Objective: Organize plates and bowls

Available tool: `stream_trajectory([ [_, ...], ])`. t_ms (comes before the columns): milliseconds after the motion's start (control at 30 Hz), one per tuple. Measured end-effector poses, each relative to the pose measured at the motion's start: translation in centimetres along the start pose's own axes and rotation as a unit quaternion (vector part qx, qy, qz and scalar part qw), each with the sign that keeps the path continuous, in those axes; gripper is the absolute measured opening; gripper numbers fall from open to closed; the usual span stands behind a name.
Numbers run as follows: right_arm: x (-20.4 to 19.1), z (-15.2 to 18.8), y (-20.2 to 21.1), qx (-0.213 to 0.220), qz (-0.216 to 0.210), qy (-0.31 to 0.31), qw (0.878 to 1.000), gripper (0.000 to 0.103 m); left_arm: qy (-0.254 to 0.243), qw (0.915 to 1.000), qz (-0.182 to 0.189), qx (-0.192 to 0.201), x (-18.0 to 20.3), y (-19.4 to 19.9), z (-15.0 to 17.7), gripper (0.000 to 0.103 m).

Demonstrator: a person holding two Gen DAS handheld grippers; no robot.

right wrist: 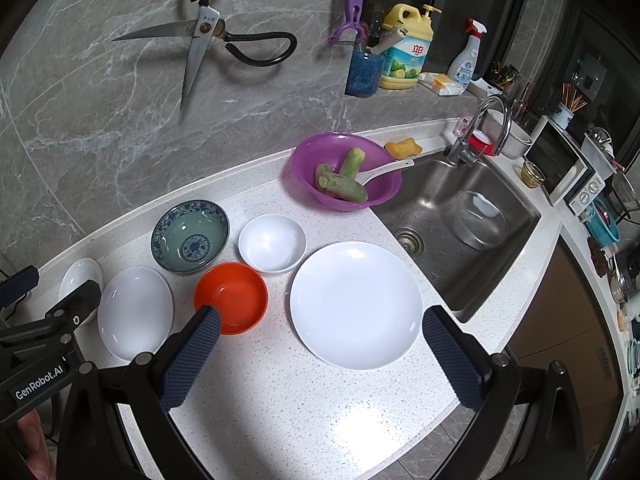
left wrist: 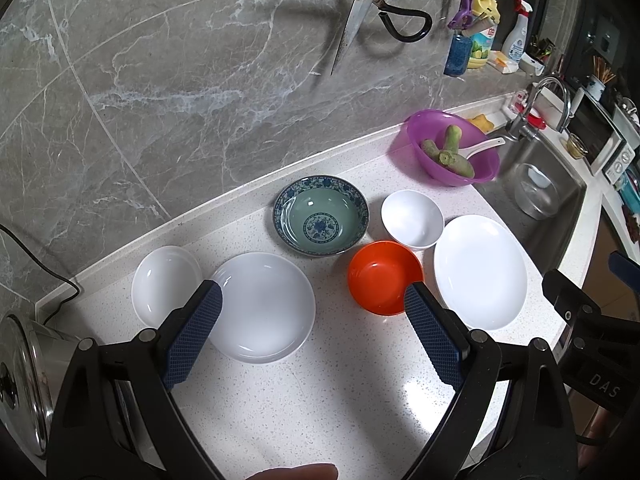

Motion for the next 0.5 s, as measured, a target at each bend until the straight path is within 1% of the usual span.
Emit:
stream_trajectory([
  [500, 0.00, 0.08, 0.00, -0.001, 0.000, 0.000, 1.000, 0.103, 0.000, 1.0000, -0.001, -0.001, 0.01, -0.04, 0.02, 0.093],
])
Point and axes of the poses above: each gripper's, at about its wrist camera, not at the fingertips, and y roughly against the way its jaws point, x to its right, z to its underside, the point moved 6 cm from there along -y, roughly the way its jaws point, and after that the axes turned 14 degrees about y, right-handed, at the moved point
